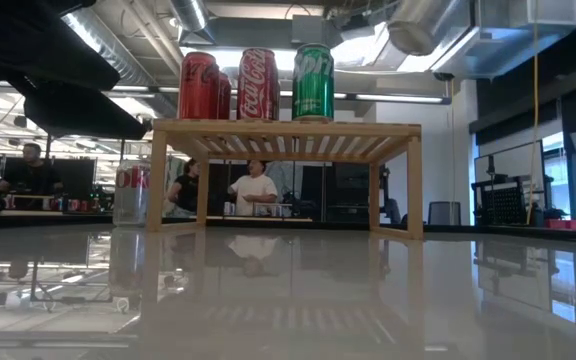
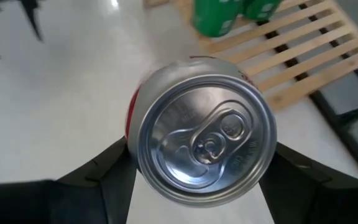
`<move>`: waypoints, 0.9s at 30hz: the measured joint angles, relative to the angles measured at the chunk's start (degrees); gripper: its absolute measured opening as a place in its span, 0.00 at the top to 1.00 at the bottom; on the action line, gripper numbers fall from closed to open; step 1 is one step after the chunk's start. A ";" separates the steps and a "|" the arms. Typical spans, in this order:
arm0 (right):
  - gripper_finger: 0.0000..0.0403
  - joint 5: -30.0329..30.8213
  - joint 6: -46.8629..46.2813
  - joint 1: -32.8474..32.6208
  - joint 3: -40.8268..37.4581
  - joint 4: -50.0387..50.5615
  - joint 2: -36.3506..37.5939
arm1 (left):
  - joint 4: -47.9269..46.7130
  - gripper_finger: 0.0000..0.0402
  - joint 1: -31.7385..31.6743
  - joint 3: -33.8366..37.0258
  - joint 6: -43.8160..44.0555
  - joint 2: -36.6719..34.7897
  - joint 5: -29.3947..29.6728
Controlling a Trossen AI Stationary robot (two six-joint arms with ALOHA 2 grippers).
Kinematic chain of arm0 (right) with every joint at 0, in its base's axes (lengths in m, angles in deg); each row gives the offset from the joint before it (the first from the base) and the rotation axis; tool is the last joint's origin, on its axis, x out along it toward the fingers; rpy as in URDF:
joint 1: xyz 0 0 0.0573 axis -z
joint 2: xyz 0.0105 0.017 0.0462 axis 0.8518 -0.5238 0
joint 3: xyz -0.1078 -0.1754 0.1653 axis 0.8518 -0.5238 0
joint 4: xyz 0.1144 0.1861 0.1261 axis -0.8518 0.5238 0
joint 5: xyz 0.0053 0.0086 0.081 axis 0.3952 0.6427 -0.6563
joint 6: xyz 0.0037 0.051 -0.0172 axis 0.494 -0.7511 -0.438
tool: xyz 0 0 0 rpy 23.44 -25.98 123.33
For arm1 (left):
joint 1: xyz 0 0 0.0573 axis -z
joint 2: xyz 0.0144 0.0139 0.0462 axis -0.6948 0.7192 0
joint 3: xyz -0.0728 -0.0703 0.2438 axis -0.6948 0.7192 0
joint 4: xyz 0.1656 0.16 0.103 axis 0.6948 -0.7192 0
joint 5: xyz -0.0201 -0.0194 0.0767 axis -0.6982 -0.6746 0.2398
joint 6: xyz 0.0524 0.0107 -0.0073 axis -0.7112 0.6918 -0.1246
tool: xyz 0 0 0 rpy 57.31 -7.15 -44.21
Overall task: Place canned beverage on shelf
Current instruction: Put the silver soda can on the shelf
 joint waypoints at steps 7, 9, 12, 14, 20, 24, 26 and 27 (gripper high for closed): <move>0.34 -4.07 7.74 12.39 14.64 8.22 -10.12 | 0.01 0.16 0.00 0.00 0.04 0.00 -0.10; 0.34 -5.17 9.42 15.70 17.79 9.88 -12.82 | 0.00 0.16 0.00 0.00 0.10 0.00 -0.28; 0.34 -8.24 12.63 20.43 20.42 9.18 -15.61 | 0.00 0.16 0.00 0.00 0.20 0.00 -0.50; 0.34 -9.18 14.49 23.40 21.60 9.60 -17.43 | 0.00 0.16 0.00 0.00 0.22 0.00 -0.50; 0.34 -10.34 17.90 30.75 21.69 9.64 -20.45 | 0.00 0.16 0.00 0.00 0.20 0.00 -0.50; 0.34 -11.70 19.70 33.89 21.69 9.64 -21.64 | 0.00 0.16 0.01 0.00 0.20 0.00 -0.52; 0.34 -11.97 20.61 35.05 21.69 9.66 -22.30 | 0.00 0.16 0.00 0.00 0.14 0.00 -0.52; 0.34 -11.97 20.76 35.45 21.69 9.62 -22.61 | 0.00 0.16 0.00 0.00 0.11 0.00 -0.52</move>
